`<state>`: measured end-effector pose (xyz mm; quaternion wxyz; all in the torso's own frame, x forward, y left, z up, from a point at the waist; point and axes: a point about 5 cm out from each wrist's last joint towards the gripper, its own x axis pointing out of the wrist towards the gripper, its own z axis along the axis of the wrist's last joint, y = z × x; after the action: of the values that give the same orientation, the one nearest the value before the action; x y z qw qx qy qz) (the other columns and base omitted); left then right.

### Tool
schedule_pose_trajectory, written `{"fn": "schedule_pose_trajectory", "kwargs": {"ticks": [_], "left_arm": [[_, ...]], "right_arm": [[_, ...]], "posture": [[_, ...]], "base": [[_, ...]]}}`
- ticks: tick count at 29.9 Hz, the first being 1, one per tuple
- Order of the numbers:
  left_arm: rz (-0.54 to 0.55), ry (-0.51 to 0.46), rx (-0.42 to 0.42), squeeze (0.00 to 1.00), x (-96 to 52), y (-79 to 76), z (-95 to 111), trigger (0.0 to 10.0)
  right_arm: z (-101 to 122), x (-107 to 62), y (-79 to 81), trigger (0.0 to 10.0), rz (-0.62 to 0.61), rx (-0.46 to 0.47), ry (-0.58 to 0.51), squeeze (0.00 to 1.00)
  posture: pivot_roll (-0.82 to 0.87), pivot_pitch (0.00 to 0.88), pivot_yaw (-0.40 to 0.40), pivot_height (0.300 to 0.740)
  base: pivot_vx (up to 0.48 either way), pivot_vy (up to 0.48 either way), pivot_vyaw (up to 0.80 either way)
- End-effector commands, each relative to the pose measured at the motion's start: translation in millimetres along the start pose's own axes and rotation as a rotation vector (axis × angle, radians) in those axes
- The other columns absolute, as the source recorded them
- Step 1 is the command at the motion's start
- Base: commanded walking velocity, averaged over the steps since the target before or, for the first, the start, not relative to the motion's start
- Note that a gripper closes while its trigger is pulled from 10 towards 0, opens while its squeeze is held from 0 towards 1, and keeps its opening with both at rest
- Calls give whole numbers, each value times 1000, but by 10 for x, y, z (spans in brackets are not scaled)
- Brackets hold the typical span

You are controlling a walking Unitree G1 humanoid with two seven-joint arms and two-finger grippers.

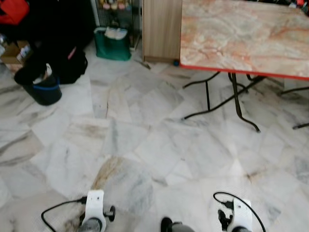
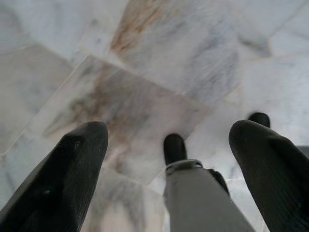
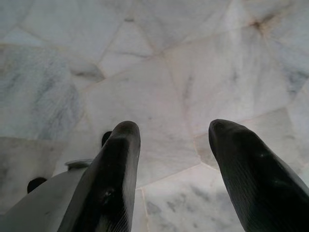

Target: Setting the table

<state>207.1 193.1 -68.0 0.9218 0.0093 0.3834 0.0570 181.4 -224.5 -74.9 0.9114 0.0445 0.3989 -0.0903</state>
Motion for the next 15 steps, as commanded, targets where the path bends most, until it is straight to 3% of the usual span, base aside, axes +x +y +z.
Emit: {"fn": "schedule_pose_trajectory", "kwargs": {"ticks": [1,10,15], "left_arm": [[1,41,1,0,-21,-12,-96,10000],[14,47,31,0,-37,8,-143,10000],[9,50,36,0,-44,-15,-164,10000]], "right_arm": [[-32,-12,-21,10000,0,-2,8,0],[-46,-18,-30,10000,7,-3,10,0],[-57,-21,-34,10000,11,-12,16,0]], "posture": [[-33,205,-30,740],[-29,203,-33,740],[-30,197,-43,740]], "base": [[0,0,0],[0,0,0],[0,-291,0]]}}
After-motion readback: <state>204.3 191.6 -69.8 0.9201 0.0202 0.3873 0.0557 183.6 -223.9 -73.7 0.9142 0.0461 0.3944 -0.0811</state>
